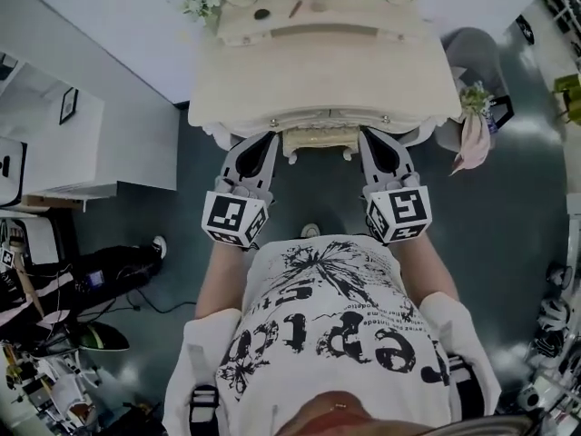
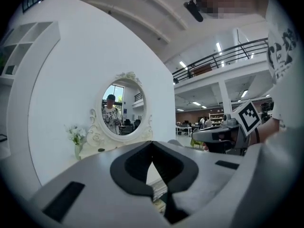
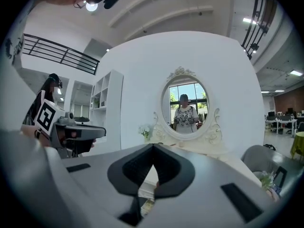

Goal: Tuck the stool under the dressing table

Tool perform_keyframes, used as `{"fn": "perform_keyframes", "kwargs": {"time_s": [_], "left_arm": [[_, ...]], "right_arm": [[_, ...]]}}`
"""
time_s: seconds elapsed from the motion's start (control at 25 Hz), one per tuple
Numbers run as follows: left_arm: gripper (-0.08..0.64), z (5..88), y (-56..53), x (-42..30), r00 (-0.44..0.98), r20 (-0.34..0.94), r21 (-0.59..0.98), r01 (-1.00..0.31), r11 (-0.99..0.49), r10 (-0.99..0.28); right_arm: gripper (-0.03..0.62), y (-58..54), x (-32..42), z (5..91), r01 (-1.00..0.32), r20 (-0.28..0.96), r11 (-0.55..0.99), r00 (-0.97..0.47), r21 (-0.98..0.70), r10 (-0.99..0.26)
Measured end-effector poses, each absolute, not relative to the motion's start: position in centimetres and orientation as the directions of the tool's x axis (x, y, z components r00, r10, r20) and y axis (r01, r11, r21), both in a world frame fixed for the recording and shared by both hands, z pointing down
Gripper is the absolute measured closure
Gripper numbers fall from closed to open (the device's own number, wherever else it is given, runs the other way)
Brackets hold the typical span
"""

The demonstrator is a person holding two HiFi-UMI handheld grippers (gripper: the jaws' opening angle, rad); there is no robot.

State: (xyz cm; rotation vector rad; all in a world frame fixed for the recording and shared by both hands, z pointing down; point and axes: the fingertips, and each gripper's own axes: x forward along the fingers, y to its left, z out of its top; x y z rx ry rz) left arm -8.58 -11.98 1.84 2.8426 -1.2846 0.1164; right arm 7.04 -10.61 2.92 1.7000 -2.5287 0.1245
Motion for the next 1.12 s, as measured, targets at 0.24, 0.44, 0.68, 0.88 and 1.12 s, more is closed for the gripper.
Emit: {"fn": "perform_keyframes", "kwargs": {"time_s": [0.24,0.44,0.68,0.88,1.12], "left_arm": [[0.54,-1.0,-11.9,-8.0,0.658,0.039,-0.06,-0.75,-0.659,-0.752],[0.54,-1.1,-15.0,-9.4,0.676,0.049,-0.034,-0.734,-0.678,-0.735],[0.54,-0.6,-15.1,-9.0,0.671,0.076,-0.029,-0.738,-0.674,-0.738],[0.54,0.4,-15.7,-8.5,0.662,0.118,-0.039,-0.742,-0.669,-0.74],[0.54,0.7,-16.0,-7.9,0.658,0.127,-0.044,-0.744,-0.667,-0.742]], "right_arm": [[0.575,-10.3,8.0,0.5,-0.921,0.084,0.39,-0.387,0.015,-0.918],[0.575,-13.3,6.5,0.4,-0.929,0.123,0.369,-0.364,0.021,-0.923],[0.575,-13.5,7.0,1.2,-0.929,0.142,0.371,-0.365,0.017,-0.92],[0.575,-13.9,7.0,1.4,-0.929,0.141,0.369,-0.364,0.013,-0.921],[0.575,-14.0,7.4,1.8,-0.934,0.138,0.358,-0.354,0.005,-0.925]]}}
